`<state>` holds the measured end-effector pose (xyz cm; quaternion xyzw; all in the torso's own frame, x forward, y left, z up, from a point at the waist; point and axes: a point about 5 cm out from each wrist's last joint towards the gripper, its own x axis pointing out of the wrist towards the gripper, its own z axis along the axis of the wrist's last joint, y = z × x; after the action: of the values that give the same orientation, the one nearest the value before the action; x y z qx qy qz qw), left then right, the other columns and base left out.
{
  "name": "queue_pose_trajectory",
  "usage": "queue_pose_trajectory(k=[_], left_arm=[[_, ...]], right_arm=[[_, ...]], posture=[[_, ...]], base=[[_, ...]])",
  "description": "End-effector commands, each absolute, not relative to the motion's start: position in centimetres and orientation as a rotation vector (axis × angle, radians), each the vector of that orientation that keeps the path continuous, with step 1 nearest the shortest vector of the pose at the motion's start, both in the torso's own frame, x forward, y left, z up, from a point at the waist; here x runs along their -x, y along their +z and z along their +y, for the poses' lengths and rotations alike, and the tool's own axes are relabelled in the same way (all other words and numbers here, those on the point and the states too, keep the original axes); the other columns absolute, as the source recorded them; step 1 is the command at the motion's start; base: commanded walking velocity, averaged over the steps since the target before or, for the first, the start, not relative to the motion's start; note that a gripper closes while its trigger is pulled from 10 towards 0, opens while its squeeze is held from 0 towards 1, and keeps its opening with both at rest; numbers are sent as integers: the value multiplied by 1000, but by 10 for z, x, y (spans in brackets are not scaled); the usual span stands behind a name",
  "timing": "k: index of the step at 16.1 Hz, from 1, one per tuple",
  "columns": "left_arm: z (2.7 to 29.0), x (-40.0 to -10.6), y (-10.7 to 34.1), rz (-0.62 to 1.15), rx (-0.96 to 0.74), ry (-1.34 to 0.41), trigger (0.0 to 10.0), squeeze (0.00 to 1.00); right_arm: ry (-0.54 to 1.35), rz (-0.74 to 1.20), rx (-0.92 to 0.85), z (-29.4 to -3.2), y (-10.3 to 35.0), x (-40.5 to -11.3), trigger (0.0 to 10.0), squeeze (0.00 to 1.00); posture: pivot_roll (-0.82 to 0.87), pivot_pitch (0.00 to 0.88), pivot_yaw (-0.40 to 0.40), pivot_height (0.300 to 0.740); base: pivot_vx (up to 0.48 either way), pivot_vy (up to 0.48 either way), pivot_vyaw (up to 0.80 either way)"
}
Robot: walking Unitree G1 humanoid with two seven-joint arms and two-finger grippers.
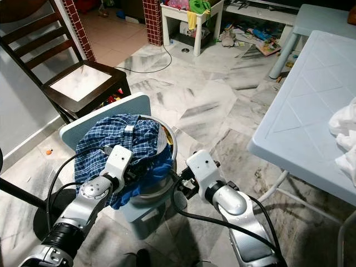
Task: Hang hanger
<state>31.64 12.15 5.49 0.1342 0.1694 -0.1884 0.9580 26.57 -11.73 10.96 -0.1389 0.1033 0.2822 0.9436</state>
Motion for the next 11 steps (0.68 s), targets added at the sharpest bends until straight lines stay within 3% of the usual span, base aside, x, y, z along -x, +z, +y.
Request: queue_pose_trajectory(k=[1,5,6,7,8,11], left_arm=[[123,-316,54,362,-286,-375,10000,0],[117,-316,53,381,-292,-405,10000,0],[117,-315,53,383,-292,-407,4588,0],[118,-315,53,382,-291,-406,1451,0],[118,-316,53,379,-288,-407,0,0],[116,-317,56,370,-281,-410,0,0]], right_arm=[[587,208,288,-116,110,-266,10000,0],[581,204,286,-115,109,-267,10000,0],[581,204,286,-114,109,-266,10000,0],[581,204,285,-114,109,-266,10000,0],[580,204,285,-114,109,-267,10000,0],[580,201,285,-114,109,-268,10000,0]], posture=[[-88,146,46,740],[-91,140,57,740],[-91,140,57,740],[-92,141,58,740],[-92,141,58,740],[-86,140,56,740]], base=[[0,0,0],[0,0,0],[0,0,0],[0,0,0],[0,0,0],[0,0,0]])
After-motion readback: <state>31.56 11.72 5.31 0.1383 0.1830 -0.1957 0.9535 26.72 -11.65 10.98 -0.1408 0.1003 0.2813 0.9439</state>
